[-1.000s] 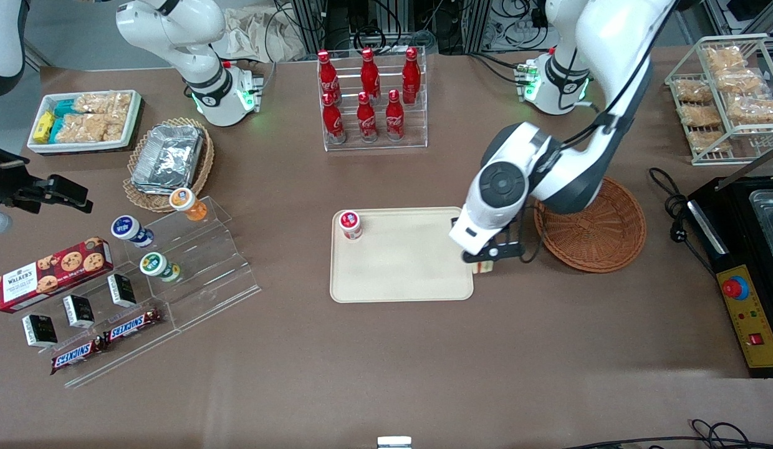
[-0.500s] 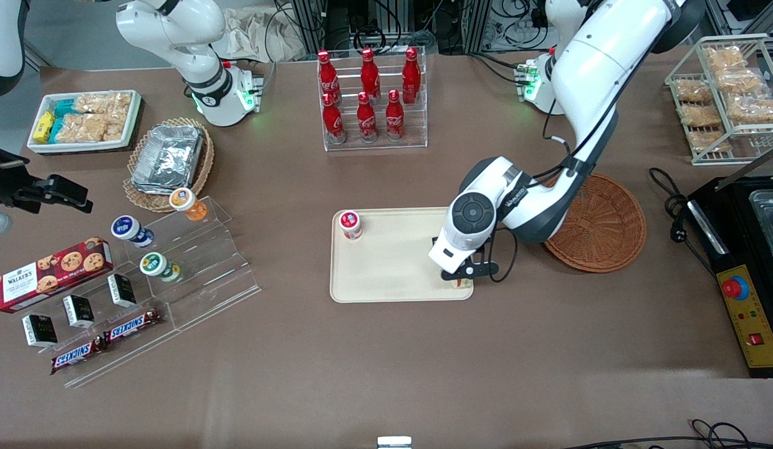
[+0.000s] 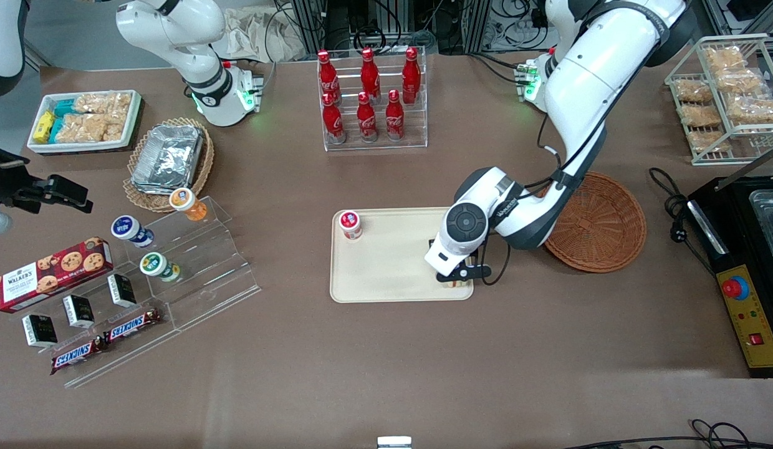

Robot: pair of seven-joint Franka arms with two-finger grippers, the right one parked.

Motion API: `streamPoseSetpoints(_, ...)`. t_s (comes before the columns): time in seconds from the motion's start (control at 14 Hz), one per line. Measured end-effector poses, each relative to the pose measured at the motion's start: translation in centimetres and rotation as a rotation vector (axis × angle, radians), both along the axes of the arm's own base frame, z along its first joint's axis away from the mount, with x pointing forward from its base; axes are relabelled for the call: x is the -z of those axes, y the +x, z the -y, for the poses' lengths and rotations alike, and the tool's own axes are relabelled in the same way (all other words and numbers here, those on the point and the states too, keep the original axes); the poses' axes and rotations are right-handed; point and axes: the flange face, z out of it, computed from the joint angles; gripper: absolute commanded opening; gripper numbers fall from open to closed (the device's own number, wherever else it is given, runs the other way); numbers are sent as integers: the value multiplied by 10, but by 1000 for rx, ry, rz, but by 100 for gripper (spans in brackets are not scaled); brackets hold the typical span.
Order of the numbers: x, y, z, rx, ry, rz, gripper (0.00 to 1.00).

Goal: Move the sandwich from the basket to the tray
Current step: 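Lower the sandwich onto the tray and open the left gripper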

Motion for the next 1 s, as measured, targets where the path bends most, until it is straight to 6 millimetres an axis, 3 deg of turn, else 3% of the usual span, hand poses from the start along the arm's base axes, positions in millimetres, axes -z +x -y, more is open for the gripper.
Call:
streamPoseSetpoints(0.07, 1, -1, 1, 4, 2, 1, 100)
streamPoseSetpoints(0.43, -4, 3, 2, 2, -3, 13, 100)
streamPoseSetpoints(0.57, -18, 9, 2, -2, -8, 32, 100)
streamPoseSetpoints(0.79, -61, 14, -4, -9, 17, 56, 100)
streamPoseSetpoints(1.0, -117, 22, -37, 4, 42, 44, 100)
